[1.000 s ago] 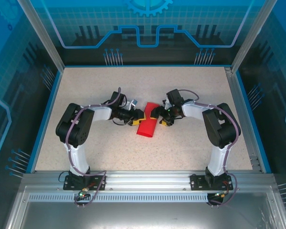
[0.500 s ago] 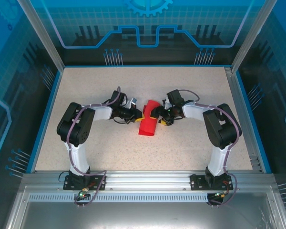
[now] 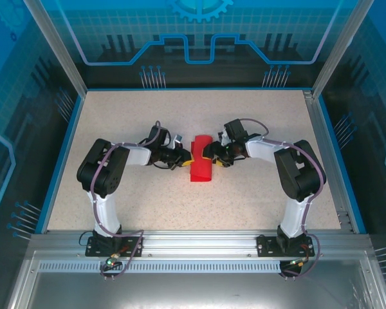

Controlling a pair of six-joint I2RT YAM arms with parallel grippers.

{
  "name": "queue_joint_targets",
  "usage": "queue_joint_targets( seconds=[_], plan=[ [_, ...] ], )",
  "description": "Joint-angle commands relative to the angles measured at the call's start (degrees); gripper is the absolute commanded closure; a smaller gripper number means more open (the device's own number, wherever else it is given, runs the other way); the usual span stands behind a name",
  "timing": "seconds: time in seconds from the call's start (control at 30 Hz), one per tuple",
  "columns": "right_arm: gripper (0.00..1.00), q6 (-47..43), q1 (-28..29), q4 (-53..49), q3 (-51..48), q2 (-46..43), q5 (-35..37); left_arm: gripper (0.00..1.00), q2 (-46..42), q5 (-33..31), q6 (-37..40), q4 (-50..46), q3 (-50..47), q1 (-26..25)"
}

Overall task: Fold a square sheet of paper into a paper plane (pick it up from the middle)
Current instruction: Hold the square sheet of paper at the center of the table.

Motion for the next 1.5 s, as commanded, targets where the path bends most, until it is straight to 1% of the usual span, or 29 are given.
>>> queue_joint_targets(
  seconds=[0.0,0.13,0.53,0.67,0.77,0.8,0.83,0.93,0.97,1.07,1.13,1.23,1.4,1.47],
  plan=[
    [0.39,-1.9,-0.8,-1.8,1.2,0.1,0.0,0.95,0.0,-0.5,-1.8,2.1,-1.4,-0.3],
    [0.43,-3.4,-1.0,-4.6,3.2,1.4,0.5,0.95,-0.1,-0.4,-1.7,2.5,-1.6,-0.3],
    [0.44,-7.4,-0.5,-11.6,8.7,6.4,3.7,0.93,-1.2,-0.1,-1.3,2.5,-2.6,-0.4],
    [0.44,-9.1,0.5,-14.7,10.6,7.7,5.7,0.89,-2.0,0.0,-0.9,2.6,-3.3,-0.5],
    [0.44,-10.7,1.5,-18.1,12.5,8.9,8.5,0.80,-3.6,-0.5,-0.1,2.0,-4.0,-0.5],
    [0.44,-11.0,1.9,-19.0,13.0,9.2,9.4,0.75,-4.8,-1.4,0.3,1.5,-4.5,-0.6],
    [0.44,-11.3,2.1,-19.8,13.4,9.7,10.0,0.67,-6.2,-2.9,1.1,0.0,-4.8,-0.6],
    [0.43,-11.4,2.6,-21.2,14.2,10.5,11.8,0.62,-10.6,-8.9,3.5,-6.0,-5.0,-0.6],
    [0.43,-11.1,2.6,-21.3,14.1,10.6,12.2,0.57,-11.8,-11.1,3.8,-7.5,-5.1,-0.5],
    [0.42,-9.5,2.4,-21.0,13.5,10.3,13.3,0.56,-15.2,-15.2,4.7,-10.6,-5.4,-0.5],
    [0.42,-8.5,2.1,-19.2,12.5,9.6,12.4,0.54,-16.7,-17.1,5.0,-11.9,-5.5,-0.5],
    [0.43,-7.8,1.7,-17.6,11.7,9.3,10.6,0.53,-17.4,-18.1,5.4,-12.6,-5.3,-0.5],
    [0.46,-5.0,1.2,-17.0,10.2,7.9,11.6,0.53,-17.3,-18.3,5.1,-12.6,-5.3,-0.5],
    [0.46,-4.4,1.2,-16.2,9.9,8.2,10.4,0.53,-17.1,-18.4,4.9,-12.3,-5.5,-0.5]
  ],
)
